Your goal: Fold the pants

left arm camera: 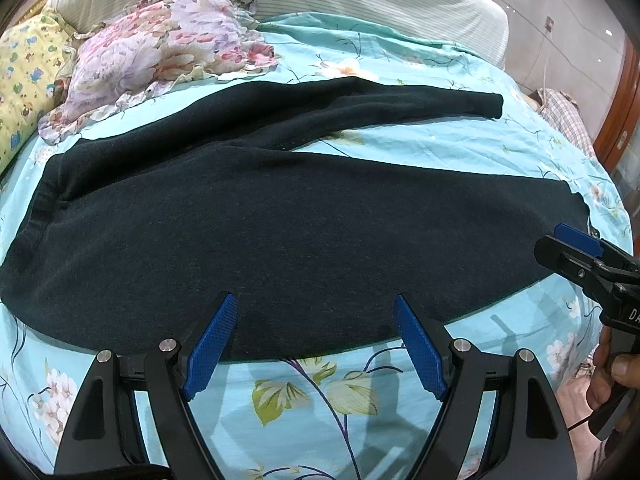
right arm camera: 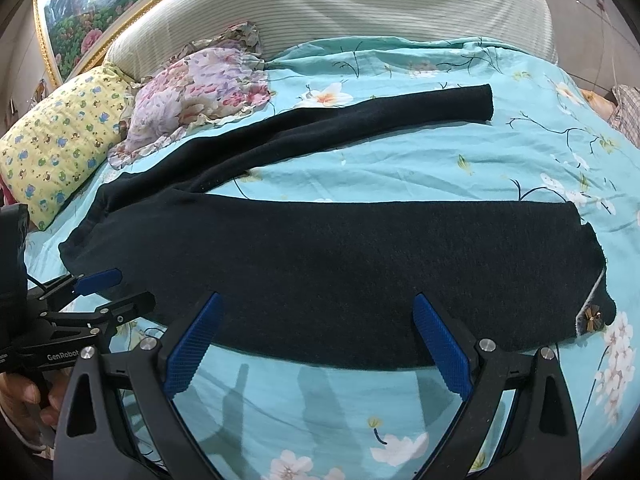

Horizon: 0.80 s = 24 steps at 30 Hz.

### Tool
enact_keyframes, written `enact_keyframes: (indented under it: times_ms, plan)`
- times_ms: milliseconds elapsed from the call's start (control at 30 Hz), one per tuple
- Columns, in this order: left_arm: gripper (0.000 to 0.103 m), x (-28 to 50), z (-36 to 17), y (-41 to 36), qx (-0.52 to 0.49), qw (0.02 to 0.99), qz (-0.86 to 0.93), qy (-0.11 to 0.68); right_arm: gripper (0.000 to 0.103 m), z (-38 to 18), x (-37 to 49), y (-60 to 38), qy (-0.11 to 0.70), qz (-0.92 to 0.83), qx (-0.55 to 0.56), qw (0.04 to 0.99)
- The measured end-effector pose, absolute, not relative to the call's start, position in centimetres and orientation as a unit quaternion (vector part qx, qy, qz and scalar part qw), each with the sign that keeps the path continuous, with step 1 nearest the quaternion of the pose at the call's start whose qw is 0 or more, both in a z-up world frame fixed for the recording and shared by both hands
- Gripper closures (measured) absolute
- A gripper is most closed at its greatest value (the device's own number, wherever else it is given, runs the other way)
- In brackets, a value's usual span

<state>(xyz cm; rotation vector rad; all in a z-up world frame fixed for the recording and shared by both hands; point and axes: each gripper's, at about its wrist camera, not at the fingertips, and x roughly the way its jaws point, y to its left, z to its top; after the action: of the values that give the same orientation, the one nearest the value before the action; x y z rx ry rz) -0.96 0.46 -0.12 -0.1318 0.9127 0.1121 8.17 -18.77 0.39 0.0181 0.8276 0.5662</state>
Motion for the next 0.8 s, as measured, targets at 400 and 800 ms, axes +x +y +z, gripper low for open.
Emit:
enact_keyframes:
  times_ms: [400,800]
  plan:
    - [0.022,-0.8,-0.1,0.7,-0.066,0.893,0.053,0.443,0.007,0.5,8.5,-19.0,0.399,0.271,0.016,0.876]
    - [0.022,-0.1,0.6,0.6,-0.068,0.894,0.050,0.441,0.007,0.9,9.3,-19.4,0.397,0.272,0.025,0.876]
